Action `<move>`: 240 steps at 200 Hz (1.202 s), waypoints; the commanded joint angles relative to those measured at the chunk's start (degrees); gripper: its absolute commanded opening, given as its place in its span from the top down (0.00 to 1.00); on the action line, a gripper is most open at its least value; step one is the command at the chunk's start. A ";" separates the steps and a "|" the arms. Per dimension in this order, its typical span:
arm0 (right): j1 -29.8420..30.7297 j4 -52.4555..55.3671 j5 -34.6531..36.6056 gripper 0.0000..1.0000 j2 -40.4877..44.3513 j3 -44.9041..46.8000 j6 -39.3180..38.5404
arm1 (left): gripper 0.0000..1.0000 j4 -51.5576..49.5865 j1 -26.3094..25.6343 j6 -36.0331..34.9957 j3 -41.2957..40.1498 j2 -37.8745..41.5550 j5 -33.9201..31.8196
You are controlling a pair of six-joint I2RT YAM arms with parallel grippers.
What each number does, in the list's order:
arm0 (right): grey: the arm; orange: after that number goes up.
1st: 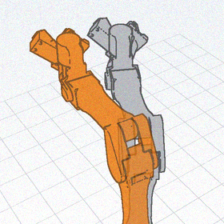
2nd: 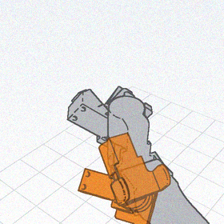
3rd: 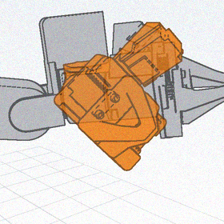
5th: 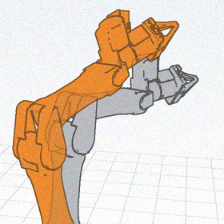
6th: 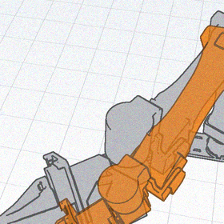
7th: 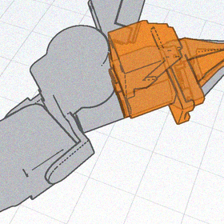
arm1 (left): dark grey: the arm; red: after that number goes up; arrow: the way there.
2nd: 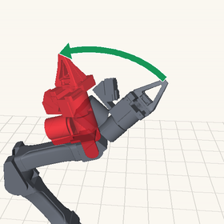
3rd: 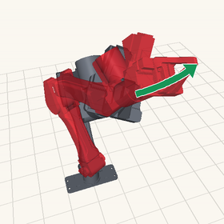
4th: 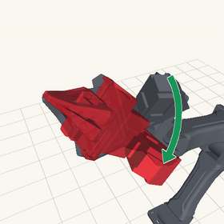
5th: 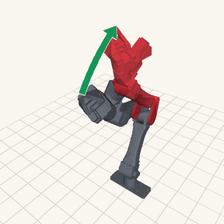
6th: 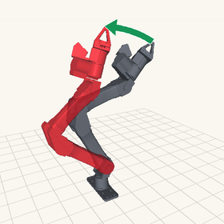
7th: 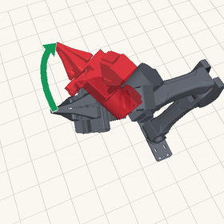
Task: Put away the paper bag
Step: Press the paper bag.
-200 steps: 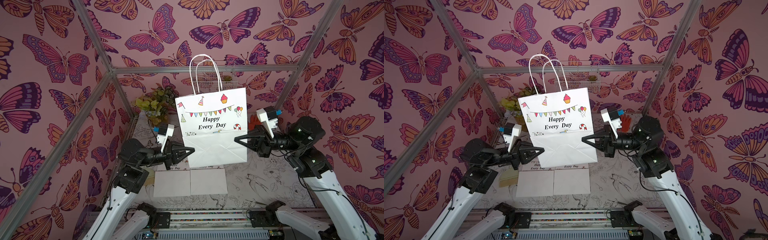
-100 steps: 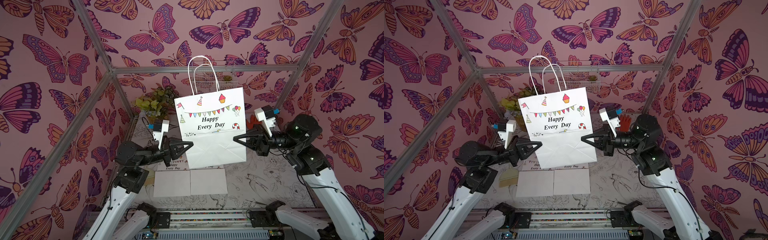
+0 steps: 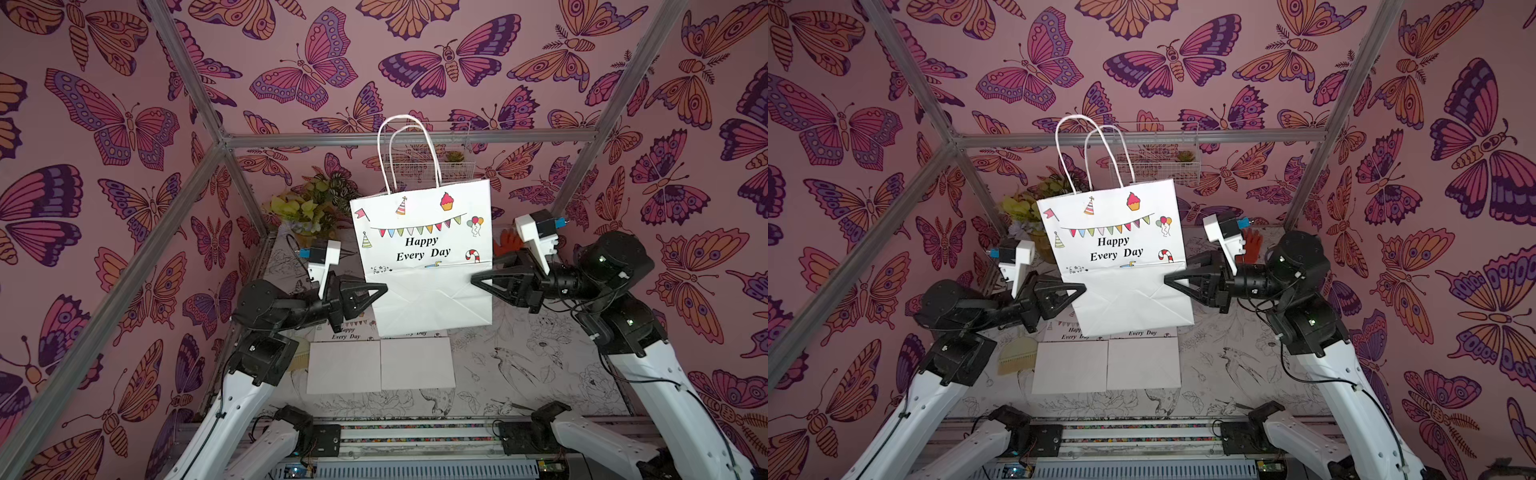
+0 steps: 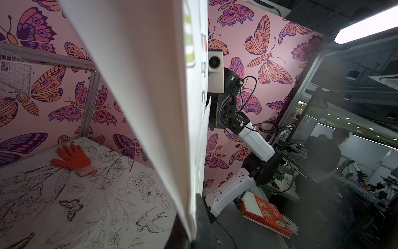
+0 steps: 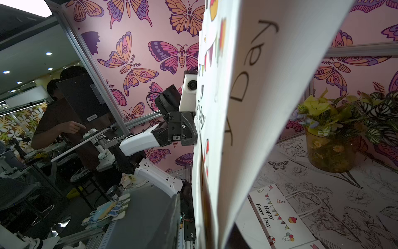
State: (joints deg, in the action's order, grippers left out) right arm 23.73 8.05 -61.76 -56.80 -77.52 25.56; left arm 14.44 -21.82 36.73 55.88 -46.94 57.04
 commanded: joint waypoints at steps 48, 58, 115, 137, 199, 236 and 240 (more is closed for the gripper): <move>0.02 -6.08 2.08 1.00 -0.47 0.81 3.39 | 1.00 -0.99 -0.24 -1.46 0.37 -0.38 1.15; 0.02 -5.67 1.69 1.00 -0.91 0.72 3.20 | 0.90 -0.99 -0.24 -1.26 0.55 -0.49 1.02; 0.10 -3.07 -1.75 1.00 -3.06 -0.02 2.18 | 0.58 3.49 -1.41 1.24 0.37 -0.85 -1.66; 0.10 -2.46 -3.51 1.00 -3.49 -0.21 2.00 | 0.69 4.27 -2.21 1.24 0.28 -1.79 -2.34; 0.14 1.32 -3.98 1.00 -3.41 -1.06 -0.71 | 1.00 4.55 -2.62 1.06 0.11 -1.16 -3.24; 0.14 1.84 -7.41 0.65 -2.88 -0.72 -1.37 | 1.00 4.55 -2.69 0.73 -0.21 0.28 -5.61; 0.10 1.93 -7.89 0.62 -2.87 -0.78 -1.52 | 1.00 4.49 -2.68 0.71 -0.24 0.44 -5.90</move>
State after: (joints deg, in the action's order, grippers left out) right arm 23.73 8.47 -65.47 -60.23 -77.28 25.45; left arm 16.49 -24.40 38.15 55.90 -48.29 53.84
